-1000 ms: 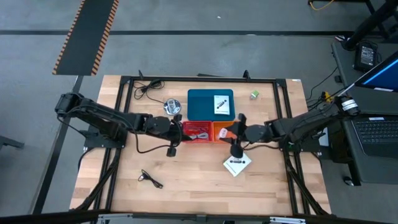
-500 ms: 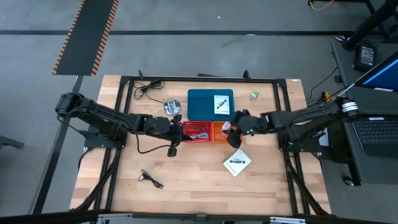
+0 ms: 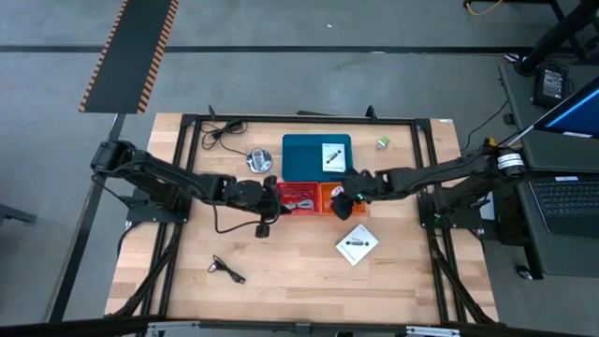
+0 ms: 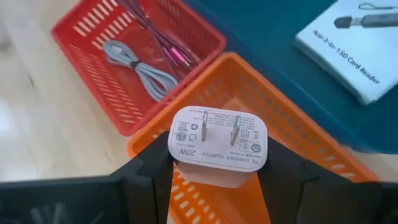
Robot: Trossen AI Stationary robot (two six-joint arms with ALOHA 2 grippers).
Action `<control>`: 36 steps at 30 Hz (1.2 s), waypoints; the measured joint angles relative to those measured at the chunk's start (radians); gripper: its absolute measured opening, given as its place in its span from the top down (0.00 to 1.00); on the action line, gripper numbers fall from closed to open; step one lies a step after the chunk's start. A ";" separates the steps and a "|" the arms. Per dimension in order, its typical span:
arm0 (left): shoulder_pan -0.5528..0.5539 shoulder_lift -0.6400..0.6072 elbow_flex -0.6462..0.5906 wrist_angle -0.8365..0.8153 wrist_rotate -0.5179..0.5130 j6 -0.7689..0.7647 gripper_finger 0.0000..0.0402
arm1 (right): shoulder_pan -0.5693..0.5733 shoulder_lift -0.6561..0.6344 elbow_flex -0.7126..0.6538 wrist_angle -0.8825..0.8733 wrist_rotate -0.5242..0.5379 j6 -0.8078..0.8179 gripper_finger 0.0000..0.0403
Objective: Pick and place items into bin
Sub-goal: Put the white charger adapter into the orange bin
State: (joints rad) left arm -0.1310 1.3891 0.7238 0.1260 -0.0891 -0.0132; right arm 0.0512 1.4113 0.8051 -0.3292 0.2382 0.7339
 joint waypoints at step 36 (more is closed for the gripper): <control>0.000 0.043 0.000 0.037 0.000 0.034 0.98 | 0.001 0.167 -0.001 0.102 -0.040 0.017 0.45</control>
State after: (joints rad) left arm -0.1307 1.4324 0.7238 0.1627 -0.0891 0.0208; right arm 0.0517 1.5784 0.8043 -0.2277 0.1977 0.7513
